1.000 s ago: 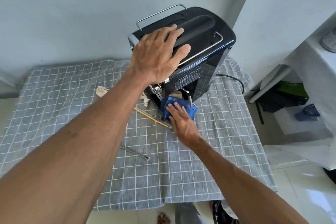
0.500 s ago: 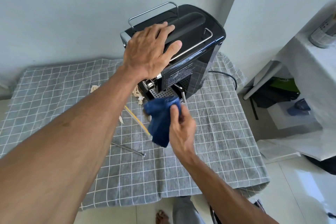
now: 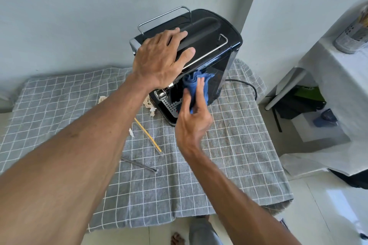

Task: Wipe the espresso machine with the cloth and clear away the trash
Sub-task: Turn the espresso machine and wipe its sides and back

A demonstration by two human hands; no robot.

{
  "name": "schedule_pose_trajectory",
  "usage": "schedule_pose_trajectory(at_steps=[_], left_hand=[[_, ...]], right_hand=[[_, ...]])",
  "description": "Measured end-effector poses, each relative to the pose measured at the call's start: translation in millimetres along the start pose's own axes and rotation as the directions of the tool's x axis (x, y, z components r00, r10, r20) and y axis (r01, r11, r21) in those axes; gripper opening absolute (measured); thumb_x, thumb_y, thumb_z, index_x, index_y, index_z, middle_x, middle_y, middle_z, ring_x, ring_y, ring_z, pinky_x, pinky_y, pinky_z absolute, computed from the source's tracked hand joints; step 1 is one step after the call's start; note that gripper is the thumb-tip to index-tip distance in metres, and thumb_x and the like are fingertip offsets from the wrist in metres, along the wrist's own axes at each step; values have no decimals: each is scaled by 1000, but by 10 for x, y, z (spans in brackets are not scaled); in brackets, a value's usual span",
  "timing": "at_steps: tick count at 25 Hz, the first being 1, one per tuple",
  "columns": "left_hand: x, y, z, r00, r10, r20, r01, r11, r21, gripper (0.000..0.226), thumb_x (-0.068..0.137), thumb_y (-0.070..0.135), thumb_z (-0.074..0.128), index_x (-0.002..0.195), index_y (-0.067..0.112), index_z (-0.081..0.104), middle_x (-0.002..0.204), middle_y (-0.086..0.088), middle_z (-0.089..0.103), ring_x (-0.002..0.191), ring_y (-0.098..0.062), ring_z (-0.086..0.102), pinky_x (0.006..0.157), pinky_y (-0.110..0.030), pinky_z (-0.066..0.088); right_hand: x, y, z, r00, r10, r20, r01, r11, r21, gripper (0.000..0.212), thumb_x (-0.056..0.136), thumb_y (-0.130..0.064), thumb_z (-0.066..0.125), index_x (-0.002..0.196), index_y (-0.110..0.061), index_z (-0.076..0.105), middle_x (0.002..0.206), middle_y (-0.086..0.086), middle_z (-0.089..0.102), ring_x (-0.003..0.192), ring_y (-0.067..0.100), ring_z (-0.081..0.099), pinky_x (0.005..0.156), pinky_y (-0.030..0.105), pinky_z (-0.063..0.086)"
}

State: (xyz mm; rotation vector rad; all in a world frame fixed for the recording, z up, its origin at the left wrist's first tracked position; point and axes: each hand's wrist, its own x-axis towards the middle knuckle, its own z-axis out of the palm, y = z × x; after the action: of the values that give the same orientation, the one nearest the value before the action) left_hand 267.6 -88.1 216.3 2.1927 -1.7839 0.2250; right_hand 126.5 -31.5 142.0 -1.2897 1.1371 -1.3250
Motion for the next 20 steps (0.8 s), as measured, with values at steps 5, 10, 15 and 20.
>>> schedule_pose_trajectory(at_steps=[5,10,15,20], left_hand=[[-8,2,-15,1000,11,-5,-11,1000,-8,69,102,64,21,155,25,42,160,1,43,143,-23,45,112,-47,34],[-8,-14,-8,1000,21,0,-21,1000,-22,70,101,66,21,155,25,42,160,1,43,143,-22,45,112,-48,37],[-2,-22,15,999,18,-28,-18,1000,-9,67,102,64,23,152,25,45,157,1,47,139,-23,49,109,-46,38],[-9,-22,10,999,20,-27,-20,1000,-15,66,103,64,23,153,26,44,158,2,46,141,-22,47,110,-46,38]], right_hand=[[118,41,7,995,99,-12,-98,990,98,49,100,-8,67,143,-27,54,142,11,64,128,30,64,110,56,49],[962,-106,-100,897,368,-245,-297,912,284,37,103,-15,61,140,-17,63,102,-14,76,77,-6,72,70,14,59],[306,-45,44,949,282,-143,-249,946,209,40,101,-17,65,141,-24,62,111,-2,76,94,9,76,84,32,63],[-95,46,142,953,300,-35,-264,884,387,45,99,3,64,136,-23,62,136,18,67,130,40,62,110,47,51]])
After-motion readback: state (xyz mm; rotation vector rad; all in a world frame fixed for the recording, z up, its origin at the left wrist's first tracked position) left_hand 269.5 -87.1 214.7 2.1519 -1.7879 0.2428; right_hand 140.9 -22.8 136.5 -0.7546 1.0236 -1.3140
